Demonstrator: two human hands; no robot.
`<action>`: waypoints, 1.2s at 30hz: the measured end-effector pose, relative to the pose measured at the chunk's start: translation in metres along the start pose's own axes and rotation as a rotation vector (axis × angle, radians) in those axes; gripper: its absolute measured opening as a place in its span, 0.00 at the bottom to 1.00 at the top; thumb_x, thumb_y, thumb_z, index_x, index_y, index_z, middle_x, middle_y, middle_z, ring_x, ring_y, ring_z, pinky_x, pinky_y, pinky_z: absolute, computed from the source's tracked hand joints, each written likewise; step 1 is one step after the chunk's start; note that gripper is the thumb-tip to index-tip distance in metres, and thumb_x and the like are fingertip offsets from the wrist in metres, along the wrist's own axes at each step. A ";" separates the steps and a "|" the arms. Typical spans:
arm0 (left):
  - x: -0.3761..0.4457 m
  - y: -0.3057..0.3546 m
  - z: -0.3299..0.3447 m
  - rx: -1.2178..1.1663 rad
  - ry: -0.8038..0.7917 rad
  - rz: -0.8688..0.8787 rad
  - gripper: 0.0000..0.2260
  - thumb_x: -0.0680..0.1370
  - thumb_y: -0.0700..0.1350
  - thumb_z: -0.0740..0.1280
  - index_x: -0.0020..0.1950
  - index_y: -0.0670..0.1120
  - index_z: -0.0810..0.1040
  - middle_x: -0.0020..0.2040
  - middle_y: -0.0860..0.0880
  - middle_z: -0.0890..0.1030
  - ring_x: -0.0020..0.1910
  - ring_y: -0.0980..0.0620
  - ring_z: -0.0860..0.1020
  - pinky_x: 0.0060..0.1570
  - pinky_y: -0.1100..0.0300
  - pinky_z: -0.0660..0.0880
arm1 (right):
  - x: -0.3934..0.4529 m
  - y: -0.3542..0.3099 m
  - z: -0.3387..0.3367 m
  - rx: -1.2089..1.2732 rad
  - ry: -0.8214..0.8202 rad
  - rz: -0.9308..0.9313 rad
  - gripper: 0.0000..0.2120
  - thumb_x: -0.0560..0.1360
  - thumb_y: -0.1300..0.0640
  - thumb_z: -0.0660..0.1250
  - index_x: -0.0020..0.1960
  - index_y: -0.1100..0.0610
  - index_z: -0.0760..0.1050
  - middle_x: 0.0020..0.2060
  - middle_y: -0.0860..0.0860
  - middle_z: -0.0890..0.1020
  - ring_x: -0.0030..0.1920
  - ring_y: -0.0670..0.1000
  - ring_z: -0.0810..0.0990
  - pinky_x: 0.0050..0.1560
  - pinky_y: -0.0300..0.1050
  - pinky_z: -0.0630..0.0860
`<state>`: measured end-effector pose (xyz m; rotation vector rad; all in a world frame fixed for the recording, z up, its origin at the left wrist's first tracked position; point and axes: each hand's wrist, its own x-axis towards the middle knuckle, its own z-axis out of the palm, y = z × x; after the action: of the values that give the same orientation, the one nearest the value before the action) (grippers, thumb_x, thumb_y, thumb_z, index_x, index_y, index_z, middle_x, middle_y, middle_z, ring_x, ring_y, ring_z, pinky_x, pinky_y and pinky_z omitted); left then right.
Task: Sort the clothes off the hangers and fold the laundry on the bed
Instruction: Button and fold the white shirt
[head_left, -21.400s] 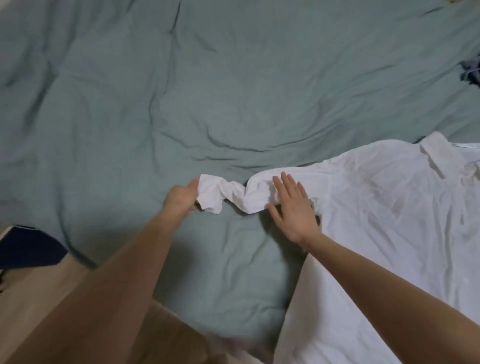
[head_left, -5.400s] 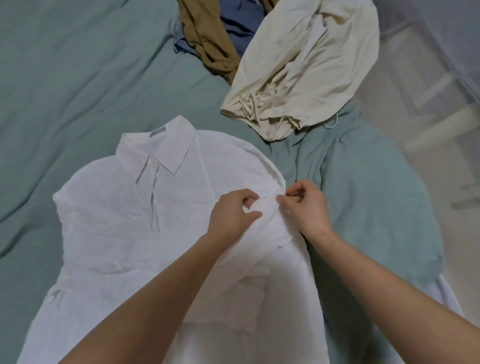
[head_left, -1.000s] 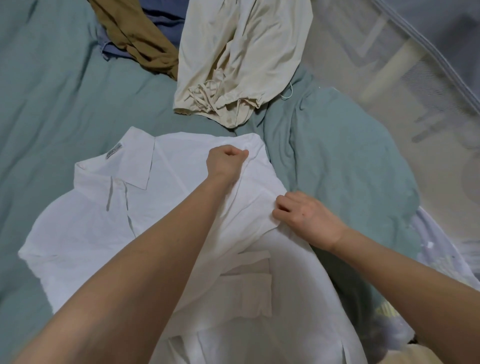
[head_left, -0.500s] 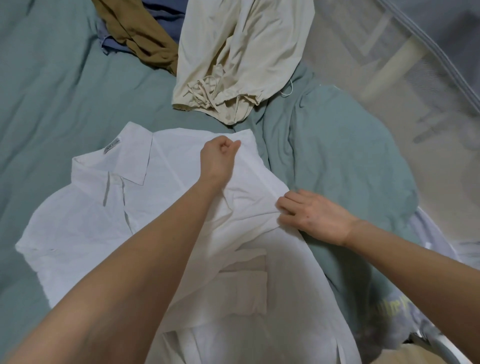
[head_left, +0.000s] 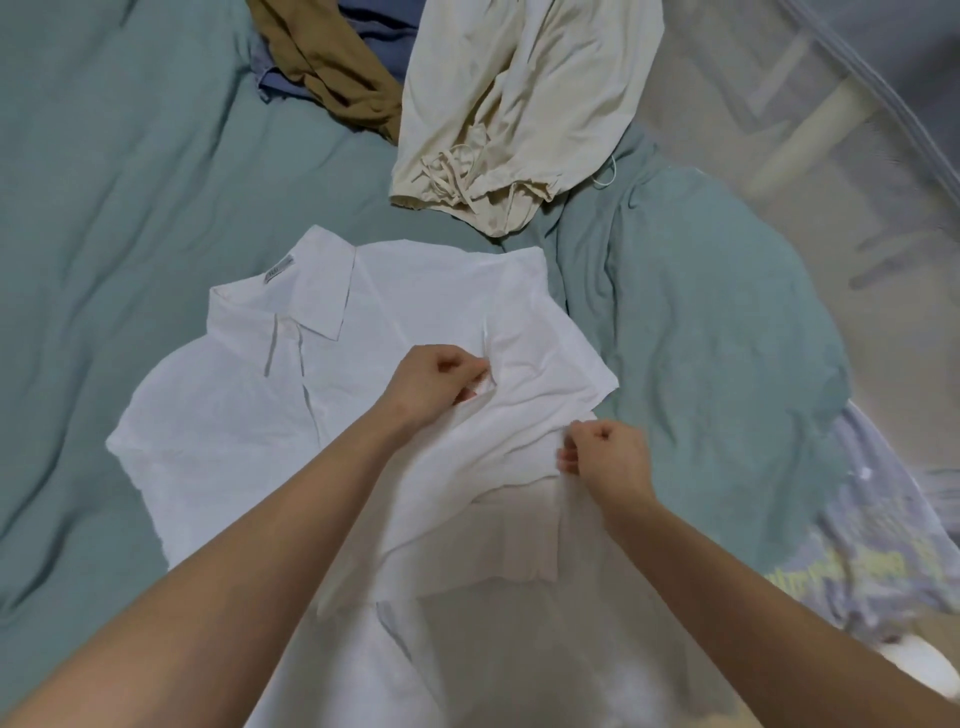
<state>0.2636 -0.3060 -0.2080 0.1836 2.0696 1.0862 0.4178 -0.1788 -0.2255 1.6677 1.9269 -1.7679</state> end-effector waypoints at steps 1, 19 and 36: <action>-0.003 -0.004 0.000 0.022 0.021 0.008 0.10 0.77 0.48 0.68 0.45 0.42 0.84 0.44 0.48 0.85 0.43 0.50 0.82 0.48 0.59 0.77 | -0.004 -0.002 0.007 0.091 0.003 0.058 0.14 0.77 0.63 0.60 0.33 0.63 0.73 0.29 0.56 0.77 0.32 0.55 0.80 0.44 0.49 0.80; -0.024 -0.011 0.022 -0.020 0.119 -0.030 0.17 0.76 0.51 0.69 0.42 0.36 0.82 0.38 0.44 0.80 0.37 0.52 0.74 0.39 0.61 0.70 | -0.036 -0.030 0.024 0.606 -0.075 0.282 0.07 0.81 0.60 0.59 0.44 0.57 0.73 0.39 0.53 0.76 0.22 0.44 0.75 0.40 0.43 0.81; -0.019 0.011 0.032 0.441 0.114 0.145 0.11 0.76 0.42 0.62 0.36 0.38 0.78 0.36 0.42 0.79 0.37 0.44 0.76 0.41 0.49 0.77 | -0.030 -0.027 0.018 0.679 -0.138 0.299 0.08 0.80 0.63 0.59 0.43 0.59 0.71 0.30 0.51 0.67 0.24 0.43 0.68 0.55 0.49 0.79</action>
<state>0.2966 -0.2870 -0.1994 0.5059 2.4090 0.7198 0.4008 -0.2049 -0.1944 1.7953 0.9917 -2.4701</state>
